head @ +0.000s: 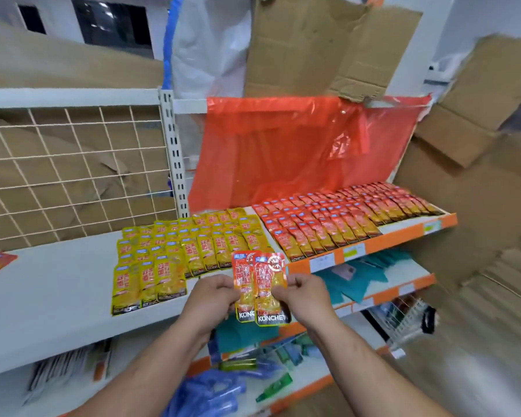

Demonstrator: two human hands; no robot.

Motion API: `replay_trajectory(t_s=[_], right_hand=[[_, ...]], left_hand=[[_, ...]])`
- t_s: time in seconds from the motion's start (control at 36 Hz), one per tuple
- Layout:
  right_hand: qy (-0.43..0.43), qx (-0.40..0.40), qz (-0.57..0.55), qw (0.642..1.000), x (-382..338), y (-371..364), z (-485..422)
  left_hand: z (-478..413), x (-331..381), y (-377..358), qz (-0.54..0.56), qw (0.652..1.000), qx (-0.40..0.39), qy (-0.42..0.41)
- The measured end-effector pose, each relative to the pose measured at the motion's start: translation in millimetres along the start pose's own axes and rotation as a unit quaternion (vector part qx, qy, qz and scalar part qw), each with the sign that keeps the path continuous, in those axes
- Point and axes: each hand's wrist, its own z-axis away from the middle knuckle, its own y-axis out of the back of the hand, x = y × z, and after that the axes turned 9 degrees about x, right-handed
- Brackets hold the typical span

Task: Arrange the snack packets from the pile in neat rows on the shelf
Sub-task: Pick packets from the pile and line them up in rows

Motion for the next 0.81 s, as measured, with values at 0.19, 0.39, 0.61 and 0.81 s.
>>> replay_trajectory(t_s=[0.19, 0.39, 0.61, 0.81], right_hand=[[-0.008, 0.079, -0.004, 0.997, 26.8, 66.4, -32.5], [-0.036, 0.110, -0.022, 0.993, 50.1, 125.1, -91.2], [-0.090, 0.161, -0.014, 0.983, 60.0, 192.3, -177.3], [-0.103, 0.179, -0.015, 0.978, 66.1, 232.5, -242.3]], left_hand=[[-15.8, 18.8, -83.0, 0.002, 0.999, -0.044, -0.006], [-63.5, 36.8, -169.1, -0.002, 0.997, -0.078, -0.023], [-123.6, 72.1, -266.0, -0.008, 0.990, -0.138, -0.036], [-161.8, 91.0, -329.7, -0.018, 0.989, -0.142, -0.023]])
